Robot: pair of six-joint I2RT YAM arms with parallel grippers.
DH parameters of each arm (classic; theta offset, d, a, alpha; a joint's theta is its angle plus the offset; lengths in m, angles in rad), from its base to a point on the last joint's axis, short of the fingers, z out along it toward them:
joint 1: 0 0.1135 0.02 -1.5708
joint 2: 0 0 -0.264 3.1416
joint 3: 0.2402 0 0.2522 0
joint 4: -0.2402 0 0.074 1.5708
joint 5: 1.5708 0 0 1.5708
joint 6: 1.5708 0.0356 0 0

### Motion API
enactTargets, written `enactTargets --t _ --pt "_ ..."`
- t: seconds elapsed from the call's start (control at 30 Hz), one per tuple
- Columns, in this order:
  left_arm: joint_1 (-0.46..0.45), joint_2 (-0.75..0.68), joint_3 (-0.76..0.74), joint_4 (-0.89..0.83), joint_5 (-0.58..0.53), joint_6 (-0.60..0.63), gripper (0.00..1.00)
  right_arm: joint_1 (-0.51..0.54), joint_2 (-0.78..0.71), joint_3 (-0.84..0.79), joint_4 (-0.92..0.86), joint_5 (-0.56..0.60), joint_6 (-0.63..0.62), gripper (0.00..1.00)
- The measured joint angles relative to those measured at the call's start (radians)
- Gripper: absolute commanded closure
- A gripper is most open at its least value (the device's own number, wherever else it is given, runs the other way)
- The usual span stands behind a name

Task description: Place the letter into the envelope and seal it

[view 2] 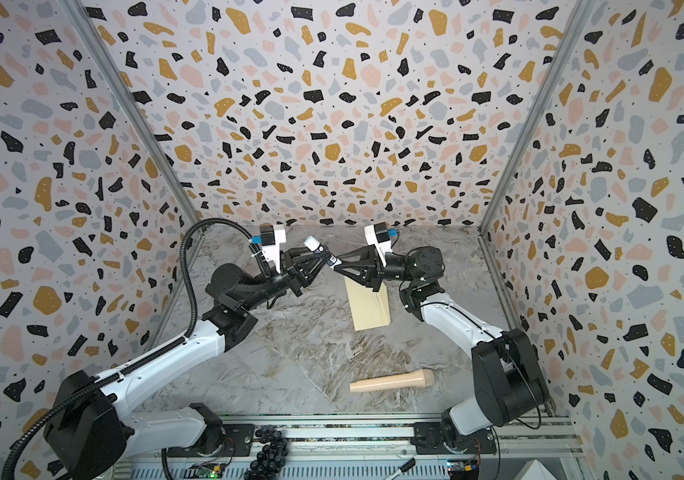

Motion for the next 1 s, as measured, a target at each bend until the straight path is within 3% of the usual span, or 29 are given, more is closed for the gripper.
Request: enactTargets --t 0.07,0.17,0.23,0.33,0.4,0.53,0.63,0.83,1.0 --pt "0.000 -0.002 0.000 0.000 0.009 0.003 1.00 -0.001 0.000 0.001 0.008 -0.012 0.021 0.91" --pt "0.000 -0.002 0.000 -0.005 0.005 0.005 1.00 -0.002 0.000 0.001 -0.001 -0.011 0.019 0.61" --pt "-0.001 -0.002 0.000 -0.023 -0.021 0.009 1.00 0.000 -0.013 -0.002 -0.055 0.016 -0.031 0.49" --pt "-0.003 -0.002 0.000 -0.090 -0.084 0.021 1.00 0.004 -0.075 -0.007 -0.211 0.131 -0.183 0.42" --pt "-0.003 -0.003 0.000 -0.148 -0.135 0.029 1.00 0.008 -0.145 -0.014 -0.320 0.274 -0.301 0.35" --pt "-0.003 -0.019 0.000 -0.240 -0.216 0.056 1.00 0.008 -0.261 -0.020 -0.470 0.565 -0.477 0.29" --pt "-0.003 -0.039 0.000 -0.287 -0.258 0.077 1.00 0.003 -0.266 0.019 -0.600 0.750 -0.558 0.26" --pt "-0.003 -0.058 0.000 -0.342 -0.291 0.107 1.00 -0.042 -0.097 0.208 -0.904 1.009 -0.589 0.20" --pt "-0.003 -0.059 0.000 -0.375 -0.301 0.123 1.00 -0.080 0.124 0.430 -1.177 1.098 -0.583 0.17"
